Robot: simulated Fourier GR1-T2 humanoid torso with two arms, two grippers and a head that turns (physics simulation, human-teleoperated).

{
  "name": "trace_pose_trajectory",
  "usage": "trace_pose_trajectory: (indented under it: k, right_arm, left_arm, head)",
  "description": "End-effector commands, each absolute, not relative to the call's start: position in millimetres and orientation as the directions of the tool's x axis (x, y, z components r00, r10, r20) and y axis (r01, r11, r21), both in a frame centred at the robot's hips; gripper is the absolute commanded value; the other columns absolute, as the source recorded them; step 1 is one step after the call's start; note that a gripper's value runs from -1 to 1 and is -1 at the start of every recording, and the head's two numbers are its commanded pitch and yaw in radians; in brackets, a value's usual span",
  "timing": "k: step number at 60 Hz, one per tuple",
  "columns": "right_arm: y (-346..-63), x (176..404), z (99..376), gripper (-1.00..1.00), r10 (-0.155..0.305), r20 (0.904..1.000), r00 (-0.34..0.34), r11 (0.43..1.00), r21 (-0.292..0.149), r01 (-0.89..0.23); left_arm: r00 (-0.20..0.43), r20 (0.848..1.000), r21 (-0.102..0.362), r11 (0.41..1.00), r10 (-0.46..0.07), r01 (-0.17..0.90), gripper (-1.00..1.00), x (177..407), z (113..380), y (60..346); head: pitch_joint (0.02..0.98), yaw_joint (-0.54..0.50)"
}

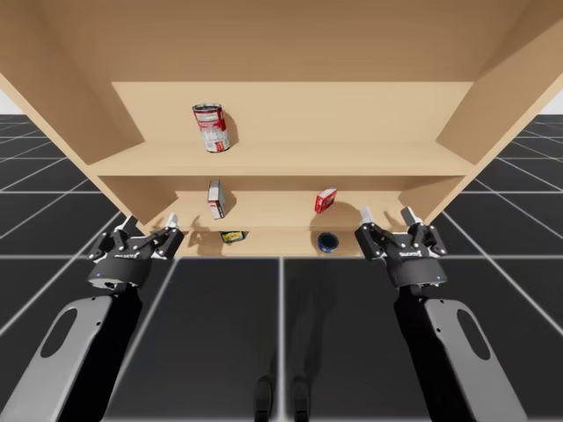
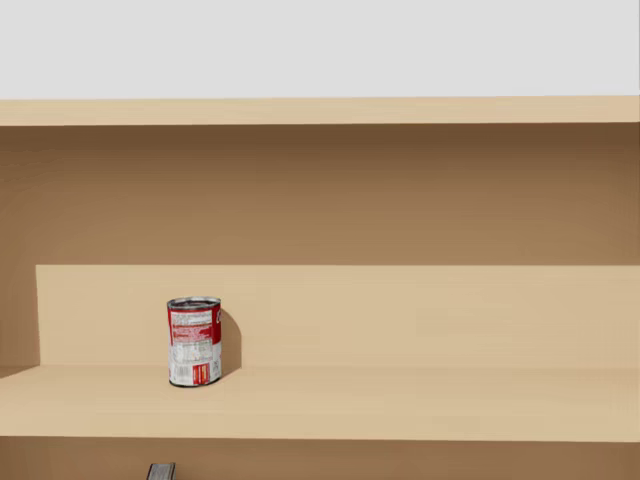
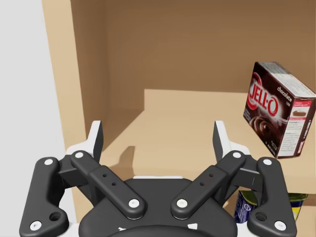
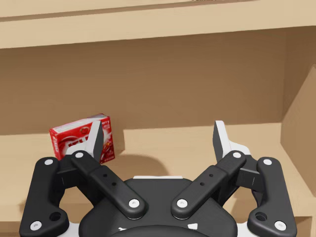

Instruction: Look through the shelves, find the red soup can, and take it.

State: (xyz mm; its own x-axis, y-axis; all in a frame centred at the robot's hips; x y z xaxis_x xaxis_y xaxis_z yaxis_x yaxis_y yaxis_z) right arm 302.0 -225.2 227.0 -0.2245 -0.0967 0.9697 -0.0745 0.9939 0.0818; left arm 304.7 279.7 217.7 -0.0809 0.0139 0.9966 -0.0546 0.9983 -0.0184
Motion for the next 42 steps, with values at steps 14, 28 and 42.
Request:
trace_pose_trajectory:
  k: [14, 28, 42]
  right_arm:
    - [-223, 302, 227, -1.00, -0.095, 0.9758, -0.197, 0.993, 0.078, -0.093]
    - [-222, 302, 227, -1.00, -0.087, 0.9778, -0.190, 0.993, 0.070, -0.093]
    - [-223, 302, 227, -1.00, -0.083, 0.9781, -0.191, 0.994, 0.067, -0.090]
  left_arm:
    - [-0.089, 0.996, -0.028, 0.997, 0.022, -0.067, -1.00, 304, 219, 281]
    - [-0.103, 0.992, -0.074, 0.995, 0.066, -0.068, -1.00, 303, 221, 285]
    - [-0.116, 0.990, -0.091, 0.994, 0.084, -0.058, -1.00, 295, 230, 279]
  head:
    - [0.122, 0.04]
    - [0.213, 0.20]
    - [0.225, 0.23]
